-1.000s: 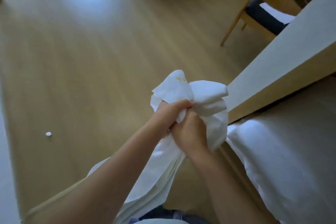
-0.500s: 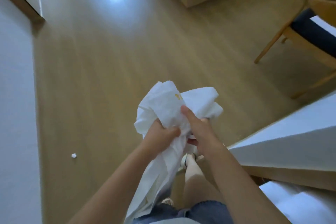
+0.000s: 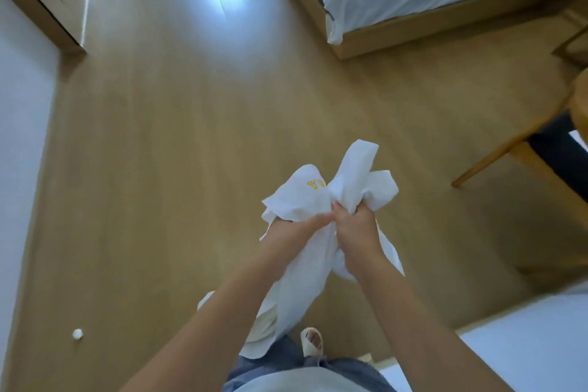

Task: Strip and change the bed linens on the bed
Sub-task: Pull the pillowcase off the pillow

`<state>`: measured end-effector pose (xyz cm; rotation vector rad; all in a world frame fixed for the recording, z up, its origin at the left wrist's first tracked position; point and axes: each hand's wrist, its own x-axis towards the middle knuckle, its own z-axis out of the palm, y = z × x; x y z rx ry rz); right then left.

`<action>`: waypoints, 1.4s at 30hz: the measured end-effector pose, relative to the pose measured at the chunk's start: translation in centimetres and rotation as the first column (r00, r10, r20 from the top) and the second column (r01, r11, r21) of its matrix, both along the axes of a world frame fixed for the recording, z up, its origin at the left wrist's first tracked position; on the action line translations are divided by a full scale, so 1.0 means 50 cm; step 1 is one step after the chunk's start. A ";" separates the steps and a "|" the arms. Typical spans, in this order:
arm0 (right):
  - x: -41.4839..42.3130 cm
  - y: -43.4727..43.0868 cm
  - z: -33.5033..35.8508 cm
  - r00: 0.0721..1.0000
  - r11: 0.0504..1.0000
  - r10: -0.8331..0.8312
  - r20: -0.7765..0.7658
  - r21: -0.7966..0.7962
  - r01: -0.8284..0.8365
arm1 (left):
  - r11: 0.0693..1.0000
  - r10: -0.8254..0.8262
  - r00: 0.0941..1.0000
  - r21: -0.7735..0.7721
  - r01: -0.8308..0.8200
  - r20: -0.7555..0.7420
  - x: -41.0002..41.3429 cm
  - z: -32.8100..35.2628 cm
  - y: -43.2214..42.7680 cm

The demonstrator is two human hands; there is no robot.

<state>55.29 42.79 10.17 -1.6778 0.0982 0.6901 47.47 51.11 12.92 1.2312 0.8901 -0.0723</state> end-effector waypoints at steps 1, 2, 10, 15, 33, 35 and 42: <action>0.045 0.016 0.002 1.000 1.000 0.001 0.006 0.014 -0.001 | 1.000 0.018 1.000 0.003 -0.018 -0.008 0.048 -0.003 0.019; 0.089 0.034 0.003 1.000 1.000 -0.004 0.014 0.026 0.003 | 0.999 0.036 0.999 0.029 -0.035 -0.020 0.094 -0.007 0.040; 0.462 0.208 -0.004 0.975 0.969 -0.220 0.016 0.118 0.216 | 0.842 -0.154 0.988 0.525 0.125 0.011 0.504 -0.028 0.259; 0.705 0.244 0.011 0.943 0.950 -0.312 0.118 0.057 0.307 | 0.747 -0.197 0.979 0.640 0.182 -0.048 0.753 -0.018 0.379; 1.599 0.301 0.019 0.967 0.995 -0.101 0.235 0.007 0.102 | 0.415 -0.206 0.971 0.888 0.198 -0.121 1.617 -0.019 0.396; 1.702 0.300 0.033 0.970 0.997 -0.075 0.232 0.007 0.076 | 0.412 -0.246 0.969 0.901 0.137 -0.034 1.705 -0.005 0.392; 2.054 0.327 0.035 0.971 0.997 -0.005 0.239 -0.072 0.023 | 0.681 -0.180 0.979 0.707 0.192 -0.093 2.050 -0.035 0.434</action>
